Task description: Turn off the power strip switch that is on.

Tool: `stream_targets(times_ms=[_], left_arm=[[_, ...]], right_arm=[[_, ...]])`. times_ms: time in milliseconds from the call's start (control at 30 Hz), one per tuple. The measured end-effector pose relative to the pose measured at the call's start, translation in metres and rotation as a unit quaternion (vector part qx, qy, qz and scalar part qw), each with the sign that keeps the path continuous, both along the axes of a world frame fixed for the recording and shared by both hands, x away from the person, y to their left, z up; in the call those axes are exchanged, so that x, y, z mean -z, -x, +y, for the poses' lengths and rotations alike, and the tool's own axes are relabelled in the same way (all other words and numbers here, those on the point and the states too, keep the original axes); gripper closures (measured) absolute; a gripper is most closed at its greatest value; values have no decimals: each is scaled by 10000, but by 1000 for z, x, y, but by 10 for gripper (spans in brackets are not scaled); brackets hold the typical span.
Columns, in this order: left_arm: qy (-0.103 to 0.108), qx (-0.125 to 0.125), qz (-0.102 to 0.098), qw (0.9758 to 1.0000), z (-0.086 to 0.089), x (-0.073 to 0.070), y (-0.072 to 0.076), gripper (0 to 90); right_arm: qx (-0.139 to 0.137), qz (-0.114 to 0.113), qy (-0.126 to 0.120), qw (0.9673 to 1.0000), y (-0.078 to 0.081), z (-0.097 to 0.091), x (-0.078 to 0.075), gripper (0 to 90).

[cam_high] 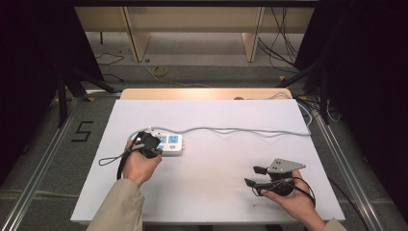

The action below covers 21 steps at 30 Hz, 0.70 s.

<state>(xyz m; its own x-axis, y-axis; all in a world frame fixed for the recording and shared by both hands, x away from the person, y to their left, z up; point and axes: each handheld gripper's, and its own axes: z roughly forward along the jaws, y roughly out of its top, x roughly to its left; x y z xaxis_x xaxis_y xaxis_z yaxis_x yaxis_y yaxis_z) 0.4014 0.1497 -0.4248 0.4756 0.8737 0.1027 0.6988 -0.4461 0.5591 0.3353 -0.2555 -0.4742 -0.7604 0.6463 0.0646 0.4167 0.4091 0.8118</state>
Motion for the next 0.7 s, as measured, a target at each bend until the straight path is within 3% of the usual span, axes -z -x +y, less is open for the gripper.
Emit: stream_targets(times_ms=[700], left_arm=[[-109,26,29,9999,-2,-3,-11,900]], right_arm=[[-5,-14,9,10000,0,0,0,412]])
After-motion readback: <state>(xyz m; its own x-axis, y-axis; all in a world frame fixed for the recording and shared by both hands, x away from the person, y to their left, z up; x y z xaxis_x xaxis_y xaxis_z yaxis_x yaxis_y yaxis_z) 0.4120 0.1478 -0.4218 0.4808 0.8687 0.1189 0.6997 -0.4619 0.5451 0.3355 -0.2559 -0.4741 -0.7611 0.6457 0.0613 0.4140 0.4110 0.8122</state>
